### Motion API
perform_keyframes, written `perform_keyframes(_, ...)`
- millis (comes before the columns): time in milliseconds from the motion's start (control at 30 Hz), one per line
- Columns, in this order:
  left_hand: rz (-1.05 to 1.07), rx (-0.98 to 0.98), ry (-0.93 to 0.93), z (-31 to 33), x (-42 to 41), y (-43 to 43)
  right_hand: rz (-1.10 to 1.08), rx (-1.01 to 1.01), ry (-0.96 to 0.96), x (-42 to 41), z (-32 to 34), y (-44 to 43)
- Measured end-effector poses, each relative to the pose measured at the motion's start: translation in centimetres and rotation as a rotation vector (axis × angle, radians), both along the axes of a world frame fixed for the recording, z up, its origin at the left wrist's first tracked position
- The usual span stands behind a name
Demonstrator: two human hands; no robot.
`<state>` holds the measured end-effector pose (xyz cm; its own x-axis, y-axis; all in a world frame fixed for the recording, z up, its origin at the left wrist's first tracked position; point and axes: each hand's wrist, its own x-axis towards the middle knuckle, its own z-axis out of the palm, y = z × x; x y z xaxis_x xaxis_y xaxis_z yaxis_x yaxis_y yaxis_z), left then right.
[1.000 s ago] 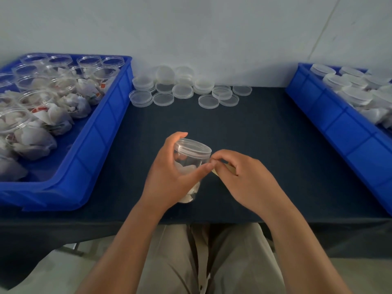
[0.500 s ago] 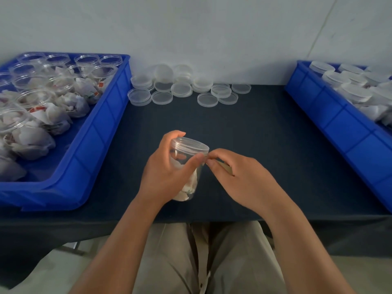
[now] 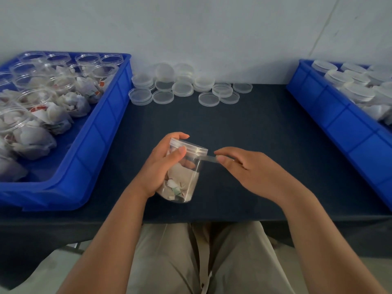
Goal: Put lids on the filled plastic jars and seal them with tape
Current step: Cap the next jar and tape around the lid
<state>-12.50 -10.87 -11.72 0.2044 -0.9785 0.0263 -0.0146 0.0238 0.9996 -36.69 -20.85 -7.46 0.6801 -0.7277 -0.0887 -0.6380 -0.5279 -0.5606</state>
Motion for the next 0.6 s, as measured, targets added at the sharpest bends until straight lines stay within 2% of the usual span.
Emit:
perform_keyframes(133, -0.164, 0.027, 0.185, -1.1, 0.0, -0.3, 0.006, -0.054, -0.034, 0.9, -0.9, 0.4)
perform_keyframes(267, -0.171, 0.063, 0.276, -1.9, 0.0, -0.6, 0.027, -0.068, -0.060, 1.7, -1.5, 1.2)
perform_keyframes(367, -0.060, 0.030, 0.116, -1.9, 0.1, -0.5, 0.019, -0.089, -0.106, 1.9, -1.5, 1.8)
perform_keyframes(500, 0.169, -0.085, -0.281, -1.2, 0.2, 0.5, -0.037, -0.127, -0.133, 1.8, -1.6, 2.7)
perform_keyframes(600, 0.197, -0.061, -0.468, 0.1, -0.3, 1.7, -0.097, -0.181, -0.136, 2.0, -1.6, 3.6)
